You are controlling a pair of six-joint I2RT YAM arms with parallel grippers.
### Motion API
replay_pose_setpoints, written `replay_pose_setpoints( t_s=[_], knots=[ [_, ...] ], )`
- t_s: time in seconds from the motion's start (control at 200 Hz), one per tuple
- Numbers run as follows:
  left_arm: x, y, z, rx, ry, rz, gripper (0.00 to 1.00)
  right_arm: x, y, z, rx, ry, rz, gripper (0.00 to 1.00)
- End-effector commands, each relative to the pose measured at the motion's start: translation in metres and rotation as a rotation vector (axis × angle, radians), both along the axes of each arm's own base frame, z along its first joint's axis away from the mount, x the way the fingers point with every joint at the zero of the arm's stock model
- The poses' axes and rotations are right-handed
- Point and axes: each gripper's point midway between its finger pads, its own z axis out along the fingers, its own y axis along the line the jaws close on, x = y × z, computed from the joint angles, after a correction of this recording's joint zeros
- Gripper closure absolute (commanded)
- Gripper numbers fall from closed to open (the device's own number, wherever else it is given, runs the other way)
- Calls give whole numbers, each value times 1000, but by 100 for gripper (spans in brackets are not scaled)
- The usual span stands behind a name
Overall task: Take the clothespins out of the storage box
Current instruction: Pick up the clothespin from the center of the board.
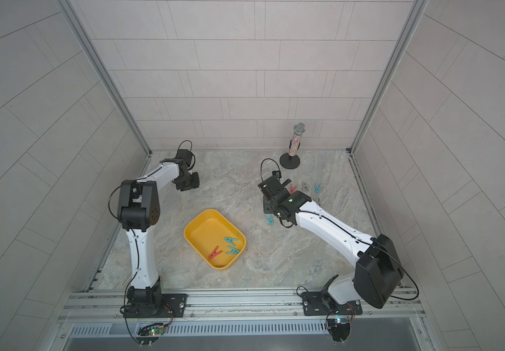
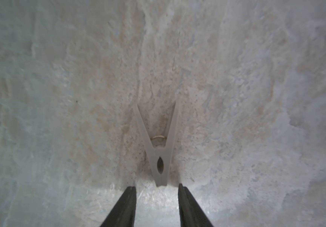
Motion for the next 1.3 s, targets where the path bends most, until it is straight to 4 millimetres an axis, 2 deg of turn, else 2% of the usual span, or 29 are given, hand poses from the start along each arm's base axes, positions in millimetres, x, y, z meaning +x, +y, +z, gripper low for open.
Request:
replay_pose_setpoints(
  t_s=[0.0, 0.4, 0.54, 0.665, 0.71, 1.136, 1.296],
  knots=[
    [5, 4, -6, 17, 19, -12, 60, 2, 1, 1, -8, 1, -1, 81],
    [-7, 2, -8, 7, 49, -23, 69, 3, 5, -1, 0, 10, 6, 81],
    [-7, 5, -8, 26, 46, -32, 80, 5, 9, 0, 11, 15, 17, 81],
    [-7, 7, -8, 33, 45, -31, 83, 5, 11, 2, 17, 12, 23, 81],
    [-7, 7, -8, 34, 45, -32, 87, 5, 11, 1, 15, 14, 24, 81],
    [-10, 1, 14, 27, -17, -121, 88, 5, 21, -1, 47, 28, 61, 81],
    [-17, -10, 28, -11, -49, -206, 88, 4, 30, -4, 87, 37, 92, 81]
  ],
)
